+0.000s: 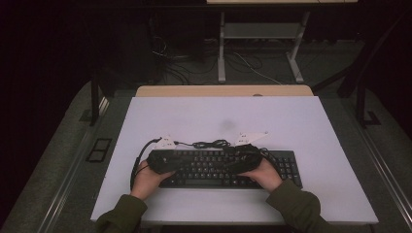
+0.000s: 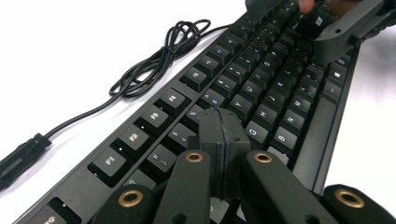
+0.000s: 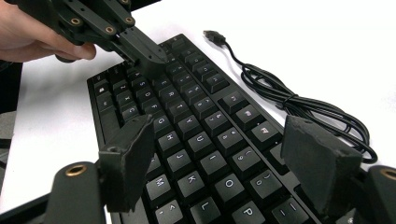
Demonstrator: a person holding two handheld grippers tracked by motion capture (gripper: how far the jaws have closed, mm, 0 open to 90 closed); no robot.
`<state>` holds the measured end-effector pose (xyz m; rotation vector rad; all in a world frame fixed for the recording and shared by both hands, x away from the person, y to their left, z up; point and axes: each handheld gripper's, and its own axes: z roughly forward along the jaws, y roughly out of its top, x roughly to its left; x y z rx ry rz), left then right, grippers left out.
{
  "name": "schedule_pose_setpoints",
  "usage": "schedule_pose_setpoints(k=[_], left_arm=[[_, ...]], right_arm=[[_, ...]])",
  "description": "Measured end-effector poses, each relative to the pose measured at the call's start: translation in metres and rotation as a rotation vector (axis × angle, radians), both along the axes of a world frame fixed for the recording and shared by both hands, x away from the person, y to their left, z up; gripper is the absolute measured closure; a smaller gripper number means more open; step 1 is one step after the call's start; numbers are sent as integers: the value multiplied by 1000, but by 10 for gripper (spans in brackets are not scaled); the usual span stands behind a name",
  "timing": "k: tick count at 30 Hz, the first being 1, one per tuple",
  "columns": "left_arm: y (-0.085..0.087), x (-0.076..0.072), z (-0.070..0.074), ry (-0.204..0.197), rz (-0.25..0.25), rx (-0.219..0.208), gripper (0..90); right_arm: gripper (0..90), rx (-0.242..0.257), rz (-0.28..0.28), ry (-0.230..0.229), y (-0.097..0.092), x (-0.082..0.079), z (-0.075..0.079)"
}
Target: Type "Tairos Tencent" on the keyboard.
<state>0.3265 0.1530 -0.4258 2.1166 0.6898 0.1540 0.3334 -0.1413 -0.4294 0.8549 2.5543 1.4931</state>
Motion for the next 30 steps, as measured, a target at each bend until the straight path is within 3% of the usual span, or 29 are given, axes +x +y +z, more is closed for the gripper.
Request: schedule_pose_setpoints(k=[16,30], left_arm=[[5,4,-8,15,21,27,892],[2,4,-11,25,4,46,893]], right_arm=[[254,4,-3,0,-1,1,1],[254,2,-6,3,-1,2,0]])
